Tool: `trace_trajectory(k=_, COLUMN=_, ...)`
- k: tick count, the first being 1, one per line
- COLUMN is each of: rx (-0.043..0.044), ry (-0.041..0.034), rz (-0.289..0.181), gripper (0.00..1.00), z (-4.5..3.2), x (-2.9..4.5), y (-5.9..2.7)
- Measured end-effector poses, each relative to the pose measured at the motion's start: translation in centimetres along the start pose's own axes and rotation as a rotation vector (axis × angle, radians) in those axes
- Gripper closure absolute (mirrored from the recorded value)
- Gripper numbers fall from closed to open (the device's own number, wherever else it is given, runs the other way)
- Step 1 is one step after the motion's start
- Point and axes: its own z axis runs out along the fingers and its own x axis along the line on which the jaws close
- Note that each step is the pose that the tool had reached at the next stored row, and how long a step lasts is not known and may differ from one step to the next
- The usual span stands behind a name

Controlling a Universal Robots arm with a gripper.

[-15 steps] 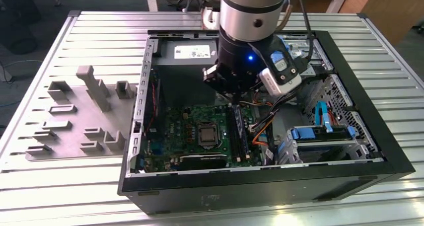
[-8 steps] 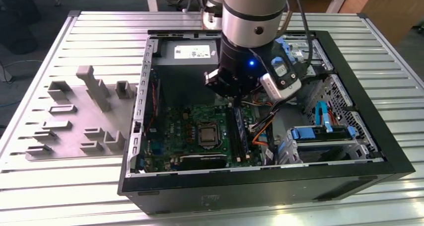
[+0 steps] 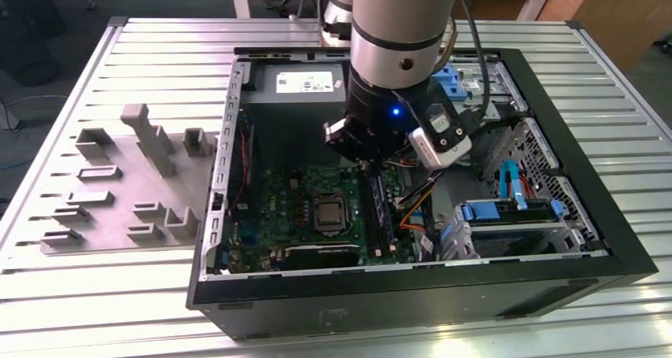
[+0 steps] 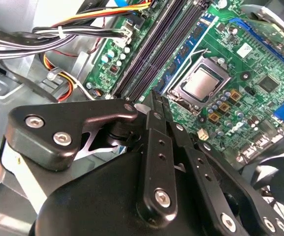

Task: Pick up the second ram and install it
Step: 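Insert the second ram into the second slot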

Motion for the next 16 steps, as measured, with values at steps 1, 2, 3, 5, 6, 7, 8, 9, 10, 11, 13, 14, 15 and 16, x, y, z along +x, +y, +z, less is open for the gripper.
trace_trajectory(k=1, rx=0.0, ry=0.0, rz=0.0, gripper=0.89, z=0.18, x=0.01, y=-0.01)
trace_trajectory(k=2, rx=0.0, ry=0.0, rz=0.0, gripper=0.89, z=0.36, x=0.01, y=-0.02)
trace_trajectory(k=3, rx=-0.0001, ry=0.0, rz=0.0, gripper=0.89, z=0.54, x=0.02, y=-0.03)
trace_trajectory(k=5, rx=-0.0002, ry=-0.0001, rz=0.0, gripper=0.89, z=0.85, x=0.04, y=-0.04)
trace_trajectory(k=6, rx=-0.0001, ry=0.0, rz=0.0, gripper=0.89, z=0.99, x=0.04, y=-0.05)
trace_trajectory(k=7, rx=-0.0001, ry=-0.0001, rz=0.0, gripper=0.89, z=1.14, x=0.05, y=-0.05)
trace_trajectory(k=8, rx=-0.0001, ry=0.0, rz=0.0, gripper=0.89, z=1.3, x=0.05, y=-0.06)
trace_trajectory(k=9, rx=-0.0001, ry=-0.0001, rz=0.0, gripper=0.89, z=1.46, x=0.06, y=-0.07)
trace_trajectory(k=10, rx=-0.0002, ry=-0.0001, rz=0.0, gripper=0.89, z=1.62, x=0.07, y=-0.08)
trace_trajectory(k=11, rx=-0.0001, ry=-0.0001, rz=0.0, gripper=0.89, z=1.77, x=0.08, y=-0.09)
trace_trajectory(k=13, rx=0.0, ry=-0.0001, rz=0.001, gripper=0.89, z=2.05, x=0.09, y=-0.1)
trace_trajectory(k=14, rx=0.0, ry=-0.0001, rz=0.001, gripper=0.89, z=2.2, x=0.1, y=-0.11)
trace_trajectory(k=15, rx=0.0, ry=-0.0001, rz=0.001, gripper=0.89, z=2.34, x=0.11, y=-0.13)
trace_trajectory(k=16, rx=0.0, ry=-0.0001, rz=0.002, gripper=0.89, z=2.5, x=0.11, y=-0.15)
